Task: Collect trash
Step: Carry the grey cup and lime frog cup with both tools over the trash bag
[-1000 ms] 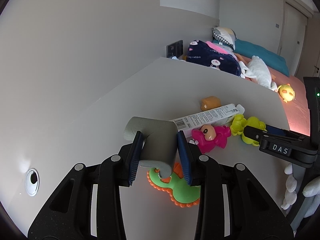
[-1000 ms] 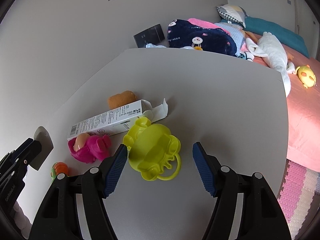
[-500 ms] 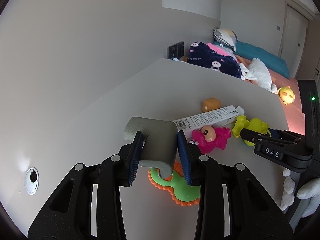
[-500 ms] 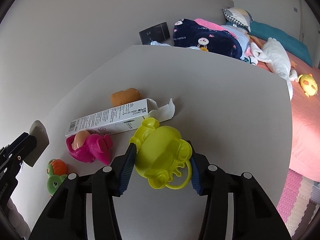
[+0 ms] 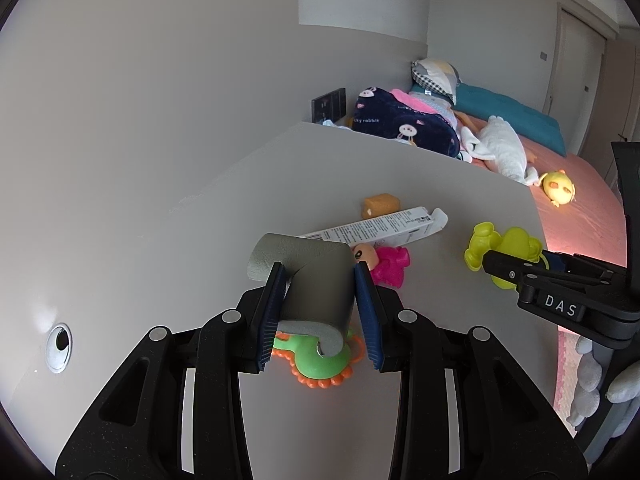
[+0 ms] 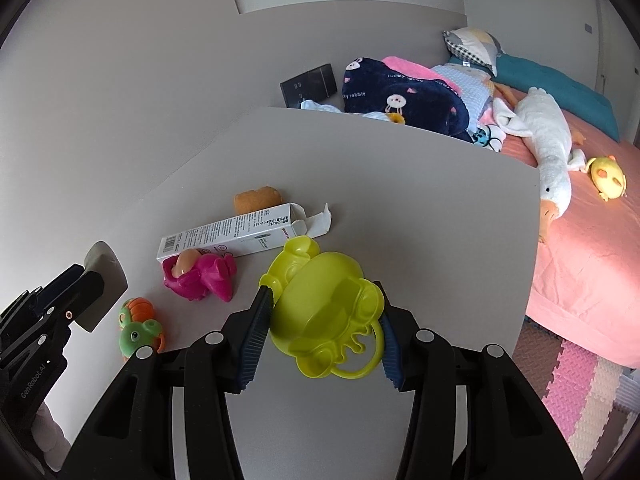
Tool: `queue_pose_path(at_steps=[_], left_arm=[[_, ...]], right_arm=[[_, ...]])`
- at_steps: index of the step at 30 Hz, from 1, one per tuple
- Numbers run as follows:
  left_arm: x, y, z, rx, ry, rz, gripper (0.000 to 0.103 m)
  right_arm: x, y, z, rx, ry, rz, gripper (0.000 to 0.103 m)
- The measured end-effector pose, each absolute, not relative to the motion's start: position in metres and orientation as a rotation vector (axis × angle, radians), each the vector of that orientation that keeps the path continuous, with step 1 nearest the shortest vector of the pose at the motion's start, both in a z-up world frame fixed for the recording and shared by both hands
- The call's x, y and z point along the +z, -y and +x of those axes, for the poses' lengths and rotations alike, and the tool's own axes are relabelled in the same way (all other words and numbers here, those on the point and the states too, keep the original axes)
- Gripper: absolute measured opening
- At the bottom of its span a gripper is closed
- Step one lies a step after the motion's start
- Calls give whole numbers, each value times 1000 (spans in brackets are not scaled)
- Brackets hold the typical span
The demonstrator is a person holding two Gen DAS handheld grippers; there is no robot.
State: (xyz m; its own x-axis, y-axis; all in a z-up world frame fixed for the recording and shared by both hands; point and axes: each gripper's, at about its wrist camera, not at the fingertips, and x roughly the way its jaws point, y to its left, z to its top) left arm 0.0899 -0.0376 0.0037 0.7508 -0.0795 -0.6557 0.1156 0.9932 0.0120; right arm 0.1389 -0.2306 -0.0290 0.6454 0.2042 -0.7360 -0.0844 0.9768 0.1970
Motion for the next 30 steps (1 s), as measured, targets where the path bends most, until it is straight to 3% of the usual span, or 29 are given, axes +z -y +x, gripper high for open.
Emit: queue_pose_path(at_steps=[30], left_arm=[[21, 140, 23, -289, -688, 91, 35]], right_arm=[[7, 314, 29, 51, -780, 157, 51]])
